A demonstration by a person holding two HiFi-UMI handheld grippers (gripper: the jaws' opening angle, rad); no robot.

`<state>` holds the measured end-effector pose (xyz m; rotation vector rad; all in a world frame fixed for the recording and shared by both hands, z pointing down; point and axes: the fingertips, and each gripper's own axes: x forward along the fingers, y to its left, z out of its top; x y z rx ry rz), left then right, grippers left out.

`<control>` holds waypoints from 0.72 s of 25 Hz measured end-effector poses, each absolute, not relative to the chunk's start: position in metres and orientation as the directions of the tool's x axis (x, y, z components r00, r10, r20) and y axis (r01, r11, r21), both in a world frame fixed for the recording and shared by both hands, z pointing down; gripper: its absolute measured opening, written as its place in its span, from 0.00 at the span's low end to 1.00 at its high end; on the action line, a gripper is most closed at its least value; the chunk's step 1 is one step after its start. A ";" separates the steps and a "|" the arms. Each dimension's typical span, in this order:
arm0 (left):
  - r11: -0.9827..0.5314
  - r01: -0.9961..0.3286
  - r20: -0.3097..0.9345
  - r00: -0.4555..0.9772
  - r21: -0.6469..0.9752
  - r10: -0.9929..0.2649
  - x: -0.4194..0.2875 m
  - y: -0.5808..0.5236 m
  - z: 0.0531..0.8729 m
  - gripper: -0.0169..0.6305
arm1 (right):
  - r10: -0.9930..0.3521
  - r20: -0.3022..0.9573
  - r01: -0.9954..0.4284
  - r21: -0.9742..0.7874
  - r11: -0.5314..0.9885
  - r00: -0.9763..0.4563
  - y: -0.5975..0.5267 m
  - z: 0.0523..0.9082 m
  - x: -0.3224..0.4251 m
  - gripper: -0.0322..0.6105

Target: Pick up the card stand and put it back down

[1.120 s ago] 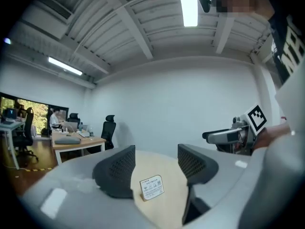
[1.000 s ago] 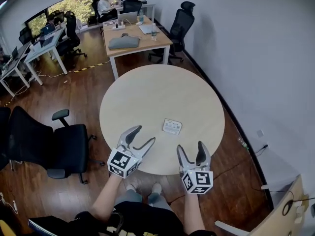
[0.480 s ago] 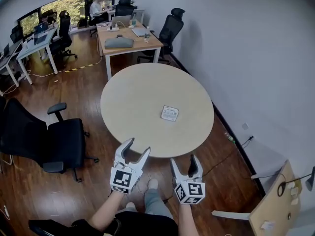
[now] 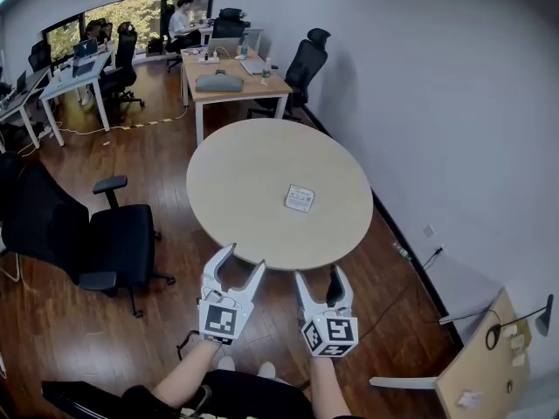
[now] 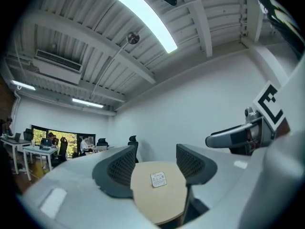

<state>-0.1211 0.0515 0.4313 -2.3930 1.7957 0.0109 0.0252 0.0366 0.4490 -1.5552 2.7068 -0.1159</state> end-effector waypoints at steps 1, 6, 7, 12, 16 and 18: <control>-0.275 -0.955 -0.088 0.285 -0.112 -0.954 -0.116 0.055 0.433 0.45 | -0.871 0.036 -0.871 -0.058 0.487 -0.490 0.039 0.450 0.033 0.62; -0.261 -0.961 -0.074 0.268 -0.090 -0.961 -0.097 0.059 0.434 0.45 | -0.909 0.071 -0.912 -0.022 0.410 -0.411 0.040 0.449 0.074 0.62; -0.261 -0.960 -0.072 0.269 -0.096 -0.961 -0.094 0.059 0.433 0.45 | -0.914 0.071 -0.916 -0.031 0.399 -0.400 0.040 0.449 0.081 0.62; -0.258 -0.963 -0.076 0.264 -0.080 -0.962 -0.083 0.063 0.429 0.45 | -0.925 0.063 -0.927 -0.041 0.374 -0.376 0.041 0.447 0.104 0.62; -0.245 -0.967 -0.082 0.251 -0.074 -0.965 -0.079 0.065 0.424 0.45 | -0.921 0.055 -0.922 -0.042 0.385 -0.387 0.043 0.444 0.106 0.62; -0.240 -0.968 -0.082 0.246 -0.070 -0.966 -0.078 0.066 0.424 0.45 | -0.915 0.048 -0.916 -0.043 0.398 -0.400 0.044 0.444 0.105 0.62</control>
